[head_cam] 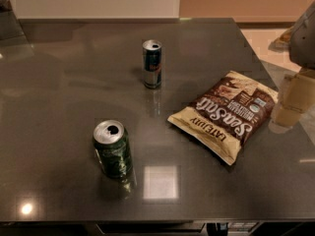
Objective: Move redbull can near green can
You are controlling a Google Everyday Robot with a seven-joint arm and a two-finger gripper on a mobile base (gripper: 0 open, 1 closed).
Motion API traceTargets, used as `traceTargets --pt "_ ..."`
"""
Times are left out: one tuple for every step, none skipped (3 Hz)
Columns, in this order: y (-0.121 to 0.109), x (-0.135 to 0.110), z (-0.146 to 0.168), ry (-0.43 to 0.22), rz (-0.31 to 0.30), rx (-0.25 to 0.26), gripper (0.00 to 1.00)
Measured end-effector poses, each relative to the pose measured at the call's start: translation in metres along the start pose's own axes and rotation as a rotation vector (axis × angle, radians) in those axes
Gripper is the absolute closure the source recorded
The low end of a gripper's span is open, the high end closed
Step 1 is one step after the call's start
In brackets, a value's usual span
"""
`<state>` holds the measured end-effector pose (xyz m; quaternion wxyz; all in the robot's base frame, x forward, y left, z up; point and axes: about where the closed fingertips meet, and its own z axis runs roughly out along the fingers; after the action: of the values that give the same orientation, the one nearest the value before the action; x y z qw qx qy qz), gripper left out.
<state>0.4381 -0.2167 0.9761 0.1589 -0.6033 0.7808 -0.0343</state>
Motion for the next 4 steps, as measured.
traceTargets --pt "0.0 0.0 0.0 0.0 0.0 0.0 0.0" --pt "-0.015 -0.014 0.006 -0.005 0.009 -0.012 0.0" --pt "-0.039 -0.042 0.02 -0.031 0.011 -0.025 0.0" --pt "-0.067 -0.074 0.038 -0.062 0.01 -0.014 0.0"
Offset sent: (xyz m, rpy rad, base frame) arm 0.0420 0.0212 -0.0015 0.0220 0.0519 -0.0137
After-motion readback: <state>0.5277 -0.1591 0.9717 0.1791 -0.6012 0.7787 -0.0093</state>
